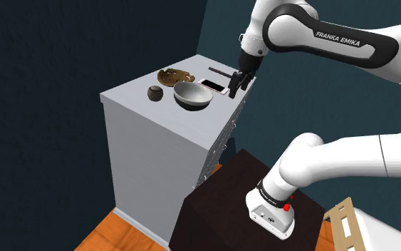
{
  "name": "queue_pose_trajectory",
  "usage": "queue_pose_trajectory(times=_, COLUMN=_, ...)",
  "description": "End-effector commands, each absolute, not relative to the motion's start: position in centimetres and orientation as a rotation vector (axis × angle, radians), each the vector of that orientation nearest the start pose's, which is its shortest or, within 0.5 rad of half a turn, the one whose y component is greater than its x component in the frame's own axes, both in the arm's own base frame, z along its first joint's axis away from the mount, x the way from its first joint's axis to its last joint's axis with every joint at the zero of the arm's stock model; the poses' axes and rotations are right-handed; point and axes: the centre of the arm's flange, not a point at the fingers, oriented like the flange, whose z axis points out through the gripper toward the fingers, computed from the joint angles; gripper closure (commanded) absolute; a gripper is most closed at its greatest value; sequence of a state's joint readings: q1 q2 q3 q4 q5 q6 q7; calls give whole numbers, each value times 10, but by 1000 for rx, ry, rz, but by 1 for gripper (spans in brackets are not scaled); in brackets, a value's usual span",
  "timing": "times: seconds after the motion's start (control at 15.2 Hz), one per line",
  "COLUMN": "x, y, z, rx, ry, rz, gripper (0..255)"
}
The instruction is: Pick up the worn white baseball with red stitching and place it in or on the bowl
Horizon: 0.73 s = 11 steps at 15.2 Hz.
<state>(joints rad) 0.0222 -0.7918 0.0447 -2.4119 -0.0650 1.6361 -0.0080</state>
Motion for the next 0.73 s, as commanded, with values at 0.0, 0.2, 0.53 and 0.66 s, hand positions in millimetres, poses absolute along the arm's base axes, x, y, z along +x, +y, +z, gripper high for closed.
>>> queue_pose_trajectory(times=0.0, x=310, y=18, z=572, rx=-3236, ry=-106, rz=-29, gripper=0)
queue_pose_trajectory(times=0.2, x=347, y=27, z=562, rx=-3210, ry=-116, rz=-19, gripper=0)
queue_pose_trajectory(times=0.53, x=408, y=44, z=545, rx=-3167, ry=-132, rz=-3, gripper=0)
queue_pose_trajectory(times=0.66, x=432, y=51, z=538, rx=-3150, ry=-139, rz=4, gripper=0)
